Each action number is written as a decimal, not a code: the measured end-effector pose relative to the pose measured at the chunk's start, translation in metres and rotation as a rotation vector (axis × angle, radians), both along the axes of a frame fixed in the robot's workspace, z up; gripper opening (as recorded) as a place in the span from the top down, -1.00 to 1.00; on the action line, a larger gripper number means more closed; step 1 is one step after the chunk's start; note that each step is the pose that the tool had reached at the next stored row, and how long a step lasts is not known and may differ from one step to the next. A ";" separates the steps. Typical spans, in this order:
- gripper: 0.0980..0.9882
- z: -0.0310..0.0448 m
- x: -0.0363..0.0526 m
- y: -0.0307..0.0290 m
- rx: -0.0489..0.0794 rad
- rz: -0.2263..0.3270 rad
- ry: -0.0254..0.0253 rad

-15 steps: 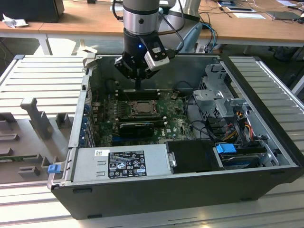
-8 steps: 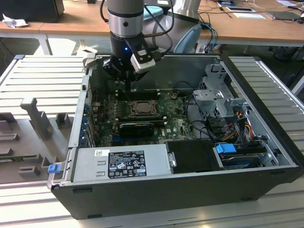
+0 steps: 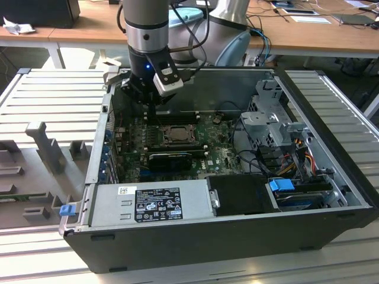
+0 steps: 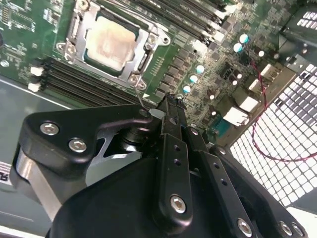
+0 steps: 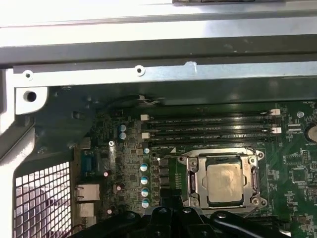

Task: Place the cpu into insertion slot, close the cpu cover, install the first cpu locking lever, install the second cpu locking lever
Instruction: 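Install the first cpu locking lever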

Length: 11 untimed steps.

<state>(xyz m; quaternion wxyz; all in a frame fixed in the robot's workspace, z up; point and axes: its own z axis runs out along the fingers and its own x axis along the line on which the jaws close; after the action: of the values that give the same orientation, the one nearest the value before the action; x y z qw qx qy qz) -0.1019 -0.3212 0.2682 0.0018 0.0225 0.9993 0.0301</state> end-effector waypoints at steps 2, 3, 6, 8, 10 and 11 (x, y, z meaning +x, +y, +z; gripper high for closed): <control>0.98 -0.0025 -0.0046 0.0016 0.000 0.000 0.0000; 0.98 -0.0032 -0.0060 0.0023 0.000 0.000 0.0000; 0.98 -0.0060 -0.0107 0.0052 0.001 0.000 0.0001; 0.98 -0.0090 -0.0123 0.0086 0.001 0.001 0.0000; 0.98 -0.0104 -0.0135 0.0111 0.001 0.001 0.0000; 0.98 -0.0107 -0.0138 0.0121 0.001 0.001 0.0000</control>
<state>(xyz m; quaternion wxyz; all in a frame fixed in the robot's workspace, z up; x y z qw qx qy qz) -0.1157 -0.3091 0.2575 0.0017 0.0218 0.9993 0.0304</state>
